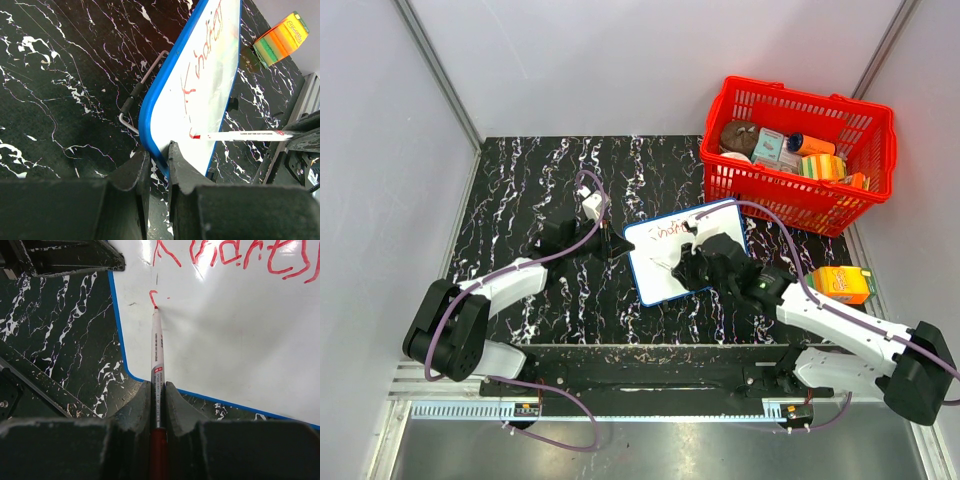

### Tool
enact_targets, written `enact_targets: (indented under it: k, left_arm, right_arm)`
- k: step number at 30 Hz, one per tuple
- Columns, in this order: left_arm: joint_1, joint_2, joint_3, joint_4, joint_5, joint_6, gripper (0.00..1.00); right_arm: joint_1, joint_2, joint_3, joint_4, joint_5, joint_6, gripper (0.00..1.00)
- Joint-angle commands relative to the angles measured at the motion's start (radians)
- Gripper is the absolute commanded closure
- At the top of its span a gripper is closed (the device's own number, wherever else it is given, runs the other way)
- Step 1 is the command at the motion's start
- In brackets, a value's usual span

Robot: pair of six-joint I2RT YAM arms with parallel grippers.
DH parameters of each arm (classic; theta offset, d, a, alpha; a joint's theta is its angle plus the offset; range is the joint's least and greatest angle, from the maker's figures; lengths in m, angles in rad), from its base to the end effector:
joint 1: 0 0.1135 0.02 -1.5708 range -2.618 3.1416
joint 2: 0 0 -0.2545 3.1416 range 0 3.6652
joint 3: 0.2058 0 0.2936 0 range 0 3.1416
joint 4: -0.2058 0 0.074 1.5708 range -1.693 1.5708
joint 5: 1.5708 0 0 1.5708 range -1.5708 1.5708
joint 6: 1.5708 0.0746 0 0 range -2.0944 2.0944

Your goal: Write a sentence on the whiteboard

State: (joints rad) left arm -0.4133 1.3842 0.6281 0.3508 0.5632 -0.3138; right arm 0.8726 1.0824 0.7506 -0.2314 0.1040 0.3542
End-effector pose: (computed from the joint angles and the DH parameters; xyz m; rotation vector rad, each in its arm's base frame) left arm 0.3036 -0.1767 0.1560 0.4847 1.9965 -1.0187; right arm 0.2098 0.2380 0.2222 -0.5009 2.1346 0.6022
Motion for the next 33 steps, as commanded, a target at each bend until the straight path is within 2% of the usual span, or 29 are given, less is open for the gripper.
enact_targets:
  k: [1, 12, 19, 24, 33]
  left_arm:
    - [0.002, 0.022, 0.015, -0.024, -0.166, 0.16, 1.0]
    - [0.001, 0.022, 0.016, -0.027, -0.167, 0.162, 1.0]
    - [0.001, 0.021, 0.016, -0.029, -0.169, 0.162, 1.0]
    - [-0.001, 0.019, 0.015, -0.029, -0.169, 0.163, 1.0]
    - [0.001, 0.015, 0.015, -0.03, -0.171, 0.163, 1.0]
  right_arm:
    - [0.014, -0.021, -0.008, -0.005, 0.0, 0.0, 1.0]
    - [0.029, -0.01, -0.011, 0.04, -0.041, 0.015, 1.0]
    - [0.029, -0.139, -0.054, 0.153, 0.011, 0.065, 1.0]
    - [0.028, -0.105, -0.011, 0.123, 0.085, 0.023, 1.0]
    - [0.028, -0.045, 0.026, 0.08, 0.111, 0.005, 1.0]
